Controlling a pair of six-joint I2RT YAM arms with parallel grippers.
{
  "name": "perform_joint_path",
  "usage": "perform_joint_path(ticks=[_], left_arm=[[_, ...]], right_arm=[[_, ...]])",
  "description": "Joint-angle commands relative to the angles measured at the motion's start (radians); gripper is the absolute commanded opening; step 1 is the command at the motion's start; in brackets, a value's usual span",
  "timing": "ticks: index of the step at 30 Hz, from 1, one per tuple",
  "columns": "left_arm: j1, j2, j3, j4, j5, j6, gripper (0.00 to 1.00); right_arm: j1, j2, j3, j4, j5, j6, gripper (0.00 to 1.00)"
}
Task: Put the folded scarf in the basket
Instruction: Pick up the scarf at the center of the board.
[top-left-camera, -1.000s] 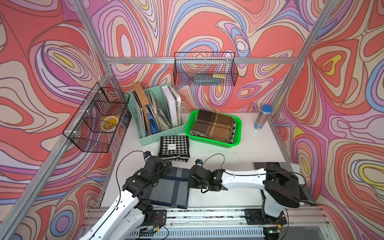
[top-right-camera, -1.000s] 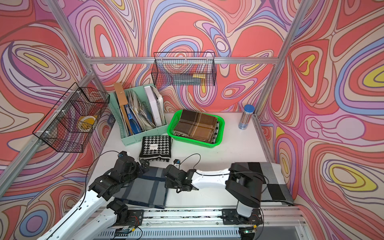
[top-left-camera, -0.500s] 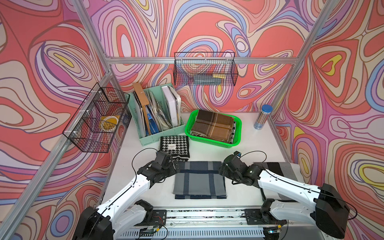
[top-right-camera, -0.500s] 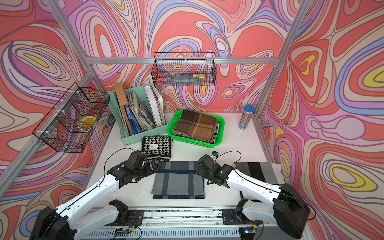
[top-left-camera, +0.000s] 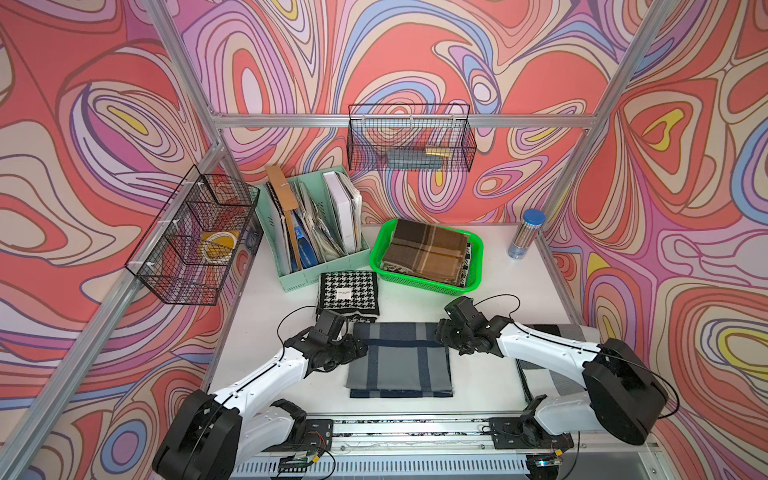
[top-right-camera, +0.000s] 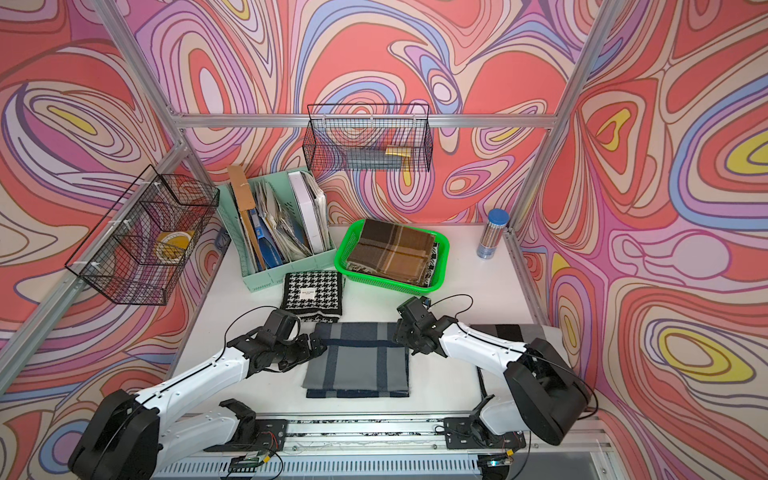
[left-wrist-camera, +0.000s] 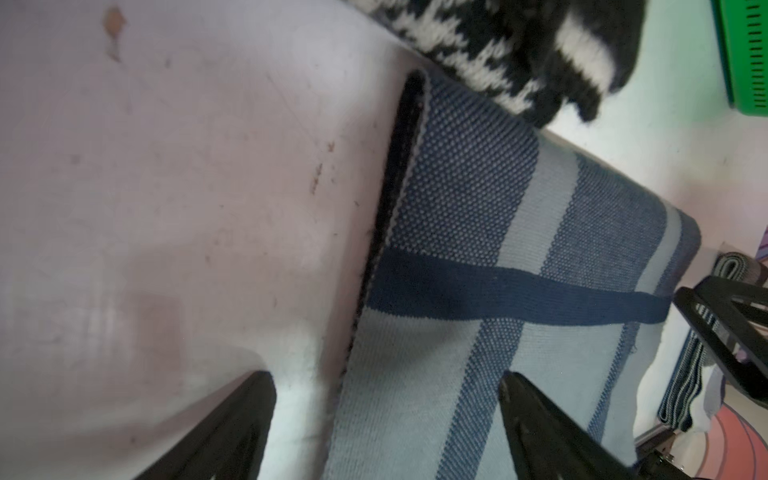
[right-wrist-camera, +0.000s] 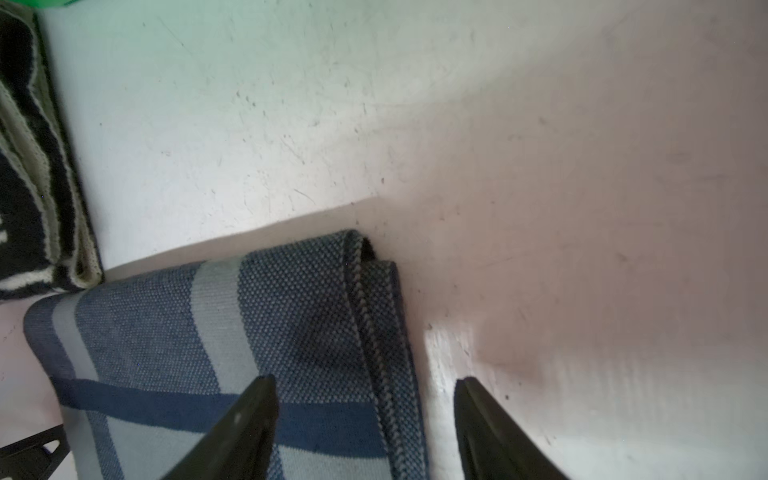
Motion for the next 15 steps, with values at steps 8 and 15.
perform_joint_path(ticks=[8,15], left_arm=[[-0.008,0.114,-0.027,0.059,0.058,0.055,0.6],[-0.025,0.099,0.01,-0.014,0.077,0.074,0.0]], right_arm=[[-0.006,0.091,-0.056,0.184,-0.093,0.026,0.5],[-0.006,0.012,-0.119,0.217,-0.111,0.042,0.0]])
